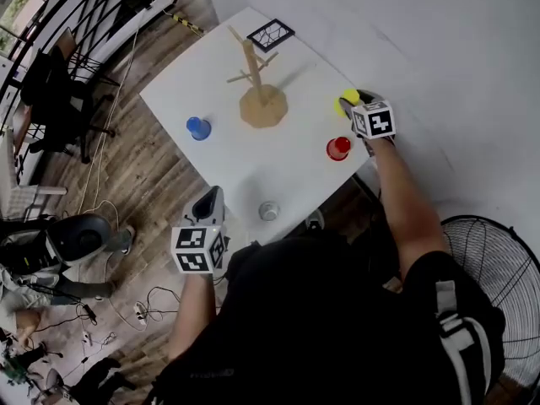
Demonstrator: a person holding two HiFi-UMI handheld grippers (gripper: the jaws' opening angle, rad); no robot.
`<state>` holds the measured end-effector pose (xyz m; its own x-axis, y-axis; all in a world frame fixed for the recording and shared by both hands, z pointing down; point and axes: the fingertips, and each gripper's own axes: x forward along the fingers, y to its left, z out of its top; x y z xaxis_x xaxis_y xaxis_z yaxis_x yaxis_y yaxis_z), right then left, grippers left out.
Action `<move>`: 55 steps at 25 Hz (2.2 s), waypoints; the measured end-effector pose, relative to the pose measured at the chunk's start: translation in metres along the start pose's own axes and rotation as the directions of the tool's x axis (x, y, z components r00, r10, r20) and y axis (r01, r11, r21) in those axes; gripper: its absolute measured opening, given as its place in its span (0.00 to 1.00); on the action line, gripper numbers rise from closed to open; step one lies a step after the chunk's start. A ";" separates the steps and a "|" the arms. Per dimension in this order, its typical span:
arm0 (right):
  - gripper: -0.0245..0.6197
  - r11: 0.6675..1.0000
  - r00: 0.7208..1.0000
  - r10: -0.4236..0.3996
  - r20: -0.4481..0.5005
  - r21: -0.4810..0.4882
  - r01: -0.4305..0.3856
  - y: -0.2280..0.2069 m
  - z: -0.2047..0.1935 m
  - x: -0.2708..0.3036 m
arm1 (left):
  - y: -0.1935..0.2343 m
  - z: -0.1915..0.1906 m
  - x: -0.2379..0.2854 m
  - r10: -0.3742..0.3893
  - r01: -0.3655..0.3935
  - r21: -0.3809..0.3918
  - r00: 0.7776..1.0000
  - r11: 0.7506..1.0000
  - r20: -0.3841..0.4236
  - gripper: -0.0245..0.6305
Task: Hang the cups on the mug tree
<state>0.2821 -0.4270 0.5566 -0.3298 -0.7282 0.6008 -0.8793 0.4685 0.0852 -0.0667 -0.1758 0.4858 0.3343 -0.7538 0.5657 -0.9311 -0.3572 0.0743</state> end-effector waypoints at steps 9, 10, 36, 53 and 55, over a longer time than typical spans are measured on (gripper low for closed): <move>0.40 0.991 0.990 0.064 0.125 0.113 -0.078 0.013 0.052 -0.014 | 0.003 0.007 -0.005 0.005 -0.005 -0.002 1.000 1.000 0.018 0.06; 0.40 0.988 0.988 0.071 0.141 0.123 -0.088 0.015 0.058 -0.015 | 0.004 0.006 -0.006 0.008 -0.008 -0.002 1.000 1.000 0.018 0.06; 0.39 0.683 0.834 0.165 0.527 0.548 -0.482 0.067 0.203 -0.011 | 0.025 -0.012 -0.038 0.085 -0.083 -0.058 0.996 0.995 0.027 0.06; 0.38 0.614 0.832 0.252 0.494 0.583 -0.532 0.106 0.187 0.023 | 0.034 -0.025 -0.049 0.115 -0.112 -0.083 0.993 0.990 0.027 0.06; 0.38 0.628 0.839 0.258 0.480 0.577 -0.523 0.108 0.184 0.026 | 0.036 -0.025 -0.051 0.119 -0.116 -0.085 0.993 0.990 0.026 0.06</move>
<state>0.1155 -0.4875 0.4349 -0.6679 -0.7301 0.1443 -0.5775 0.3863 -0.7192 -0.1214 -0.1361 0.4805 0.2251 -0.8049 0.5491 -0.9726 -0.2188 0.0780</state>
